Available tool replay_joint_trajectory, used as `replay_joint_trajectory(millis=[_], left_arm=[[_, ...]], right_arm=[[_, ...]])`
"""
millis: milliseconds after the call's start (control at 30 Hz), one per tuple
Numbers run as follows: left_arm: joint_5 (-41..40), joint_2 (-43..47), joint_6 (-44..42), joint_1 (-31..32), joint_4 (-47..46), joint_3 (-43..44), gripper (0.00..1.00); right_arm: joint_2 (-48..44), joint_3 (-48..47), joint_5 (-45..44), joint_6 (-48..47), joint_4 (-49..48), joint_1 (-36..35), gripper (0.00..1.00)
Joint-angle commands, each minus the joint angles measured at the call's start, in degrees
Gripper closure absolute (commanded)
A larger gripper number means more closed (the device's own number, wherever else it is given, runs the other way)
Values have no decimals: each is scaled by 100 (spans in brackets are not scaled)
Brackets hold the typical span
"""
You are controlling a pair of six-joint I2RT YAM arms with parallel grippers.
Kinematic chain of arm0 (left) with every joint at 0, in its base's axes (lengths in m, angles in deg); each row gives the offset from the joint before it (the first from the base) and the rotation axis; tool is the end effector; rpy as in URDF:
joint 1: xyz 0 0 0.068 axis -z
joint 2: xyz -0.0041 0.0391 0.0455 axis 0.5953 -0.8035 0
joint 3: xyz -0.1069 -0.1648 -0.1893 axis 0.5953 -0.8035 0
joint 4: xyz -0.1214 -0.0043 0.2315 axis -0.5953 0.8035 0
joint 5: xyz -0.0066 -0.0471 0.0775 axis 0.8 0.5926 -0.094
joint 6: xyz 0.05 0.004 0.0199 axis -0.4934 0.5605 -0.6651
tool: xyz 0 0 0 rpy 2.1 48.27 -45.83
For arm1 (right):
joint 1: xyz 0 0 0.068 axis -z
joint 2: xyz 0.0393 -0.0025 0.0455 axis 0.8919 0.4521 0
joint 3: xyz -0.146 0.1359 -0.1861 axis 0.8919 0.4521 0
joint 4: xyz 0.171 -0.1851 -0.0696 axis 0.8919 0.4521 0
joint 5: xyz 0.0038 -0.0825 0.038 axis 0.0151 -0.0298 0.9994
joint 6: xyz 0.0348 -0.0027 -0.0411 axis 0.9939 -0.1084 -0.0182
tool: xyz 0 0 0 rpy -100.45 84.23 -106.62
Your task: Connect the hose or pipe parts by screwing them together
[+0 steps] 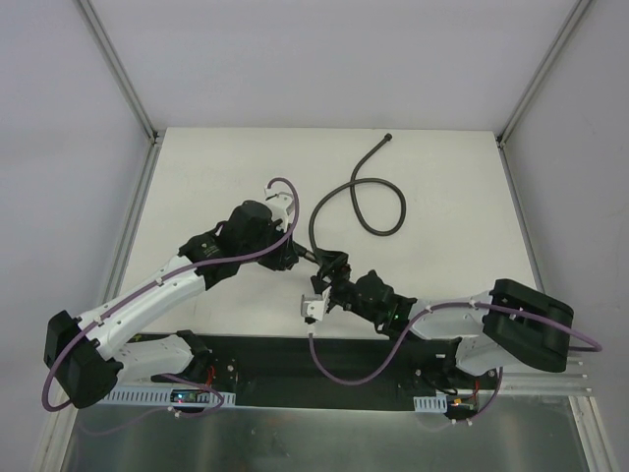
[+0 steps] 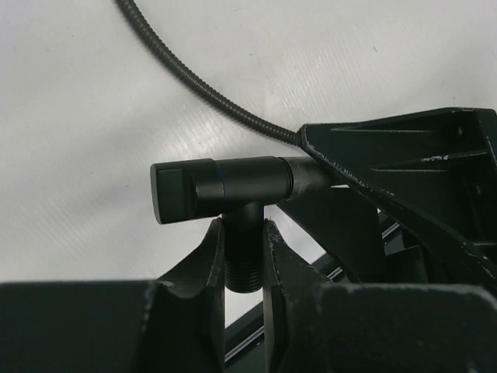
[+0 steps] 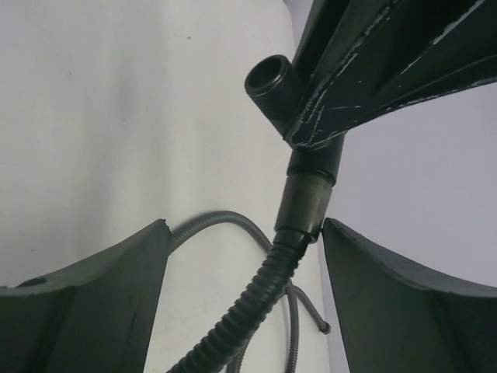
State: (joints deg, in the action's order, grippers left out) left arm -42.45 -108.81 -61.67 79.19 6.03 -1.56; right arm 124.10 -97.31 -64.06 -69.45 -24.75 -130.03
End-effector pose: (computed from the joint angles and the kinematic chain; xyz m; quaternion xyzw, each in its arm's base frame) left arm 0.1778 -0.1687 0.3043 0.2006 0.8497 -0.2866 0.3946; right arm 0.1080 0.2420 0.1940 -0.6799 0.2683 -0.1039 0.6745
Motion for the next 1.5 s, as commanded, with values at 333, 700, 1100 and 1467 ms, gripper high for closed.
replay_joint_trajectory(millis=[333,700,1100,1467], left_arm=[[474,-19,319,-47,-93,292,100],[545,639,346,-38,-1322,-454,100],[387,1185,-155,-38,-2624,-1535,100],[202,1334,-367,-38,-3258,-1932,81]], right_arm=[[458,-762,-864,-142,-381,-243,66],[90,-1237,-136,1580,787,-94,99],[-52,-1518,2211,4375,1167,1083,99],[81,-1413,3618,6100,438,1954,99]])
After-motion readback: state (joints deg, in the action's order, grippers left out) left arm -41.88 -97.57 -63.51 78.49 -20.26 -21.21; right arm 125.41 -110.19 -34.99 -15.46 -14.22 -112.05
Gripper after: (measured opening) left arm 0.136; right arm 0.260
